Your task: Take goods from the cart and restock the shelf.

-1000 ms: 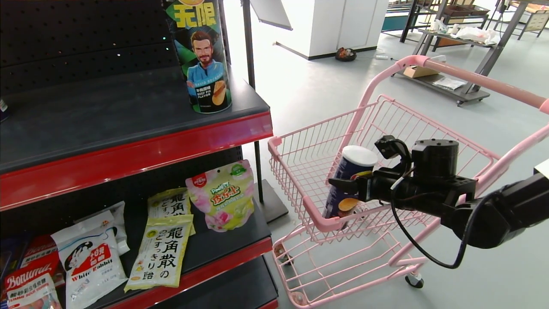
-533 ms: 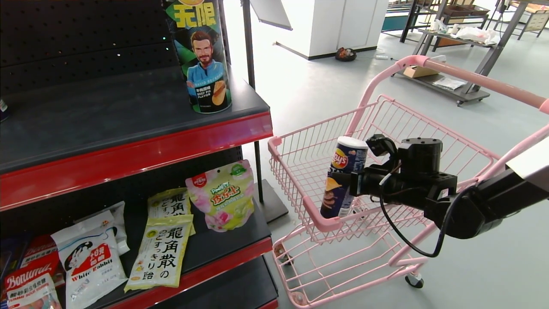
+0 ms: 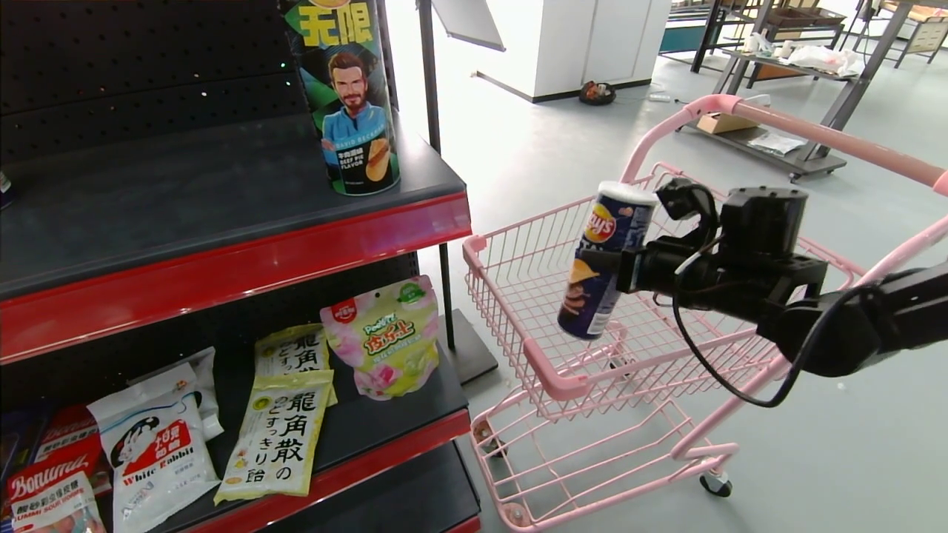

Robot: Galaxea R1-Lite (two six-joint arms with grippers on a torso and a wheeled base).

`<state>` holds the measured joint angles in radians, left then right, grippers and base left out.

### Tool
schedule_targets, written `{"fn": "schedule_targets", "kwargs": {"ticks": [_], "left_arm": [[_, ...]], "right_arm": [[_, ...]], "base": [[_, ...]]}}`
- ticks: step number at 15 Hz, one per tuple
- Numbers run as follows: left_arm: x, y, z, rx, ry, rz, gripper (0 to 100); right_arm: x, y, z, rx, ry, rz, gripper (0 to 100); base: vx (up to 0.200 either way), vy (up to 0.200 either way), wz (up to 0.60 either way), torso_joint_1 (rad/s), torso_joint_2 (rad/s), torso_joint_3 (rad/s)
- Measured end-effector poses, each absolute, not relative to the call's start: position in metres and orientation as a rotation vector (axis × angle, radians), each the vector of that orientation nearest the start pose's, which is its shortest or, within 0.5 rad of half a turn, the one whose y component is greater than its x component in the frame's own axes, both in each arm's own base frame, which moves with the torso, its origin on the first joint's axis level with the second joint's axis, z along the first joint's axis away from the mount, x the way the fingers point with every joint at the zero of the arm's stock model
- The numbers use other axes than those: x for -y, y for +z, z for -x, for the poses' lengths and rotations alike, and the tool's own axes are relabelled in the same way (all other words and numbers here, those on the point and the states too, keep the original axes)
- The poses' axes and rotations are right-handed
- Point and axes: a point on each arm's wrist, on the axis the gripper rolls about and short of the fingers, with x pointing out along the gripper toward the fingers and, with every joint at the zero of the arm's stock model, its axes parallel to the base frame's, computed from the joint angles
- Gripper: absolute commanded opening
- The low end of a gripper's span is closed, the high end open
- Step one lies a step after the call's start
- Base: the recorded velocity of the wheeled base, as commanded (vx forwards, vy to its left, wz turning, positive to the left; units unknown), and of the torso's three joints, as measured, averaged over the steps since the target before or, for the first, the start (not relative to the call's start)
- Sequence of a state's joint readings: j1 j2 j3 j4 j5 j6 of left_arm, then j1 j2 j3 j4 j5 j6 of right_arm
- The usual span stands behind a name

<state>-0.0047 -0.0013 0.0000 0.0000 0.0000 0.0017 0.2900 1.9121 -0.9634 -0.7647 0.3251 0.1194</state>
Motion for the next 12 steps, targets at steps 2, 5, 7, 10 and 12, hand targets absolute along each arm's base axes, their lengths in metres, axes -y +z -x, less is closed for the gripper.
{"fn": "schedule_targets", "kwargs": {"ticks": [2, 5, 7, 10, 12], "left_arm": [[0.0, 0.075, 0.023, 0.001, -0.005, -0.001, 100], [0.0, 0.075, 0.023, 0.001, -0.005, -0.002, 100], [0.0, 0.075, 0.023, 0.001, -0.005, -0.002, 100], [0.0, 0.075, 0.023, 0.001, -0.006, -0.002, 100], [0.0, 0.075, 0.023, 0.001, -0.006, -0.002, 100]], "right_arm": [[-0.105, 0.212, -0.329, -0.161, 0.605, -0.104, 0], [-0.09, 0.271, -0.283, -0.088, 0.569, -0.059, 0], [-0.076, 0.291, -0.238, -0.098, 0.517, -0.043, 0], [-0.061, 0.285, -0.176, -0.137, 0.567, -0.047, 0], [-0.061, 0.271, -0.147, -0.156, 0.635, -0.045, 0]], "base": [[0.0, 0.0, 0.0, 0.0, 0.0, 0.0], [0.0, 0.0, 0.0, 0.0, 0.0, 0.0], [0.0, 0.0, 0.0, 0.0, 0.0, 0.0], [0.0, 0.0, 0.0, 0.0, 0.0, 0.0], [0.0, 0.0, 0.0, 0.0, 0.0, 0.0]]}}
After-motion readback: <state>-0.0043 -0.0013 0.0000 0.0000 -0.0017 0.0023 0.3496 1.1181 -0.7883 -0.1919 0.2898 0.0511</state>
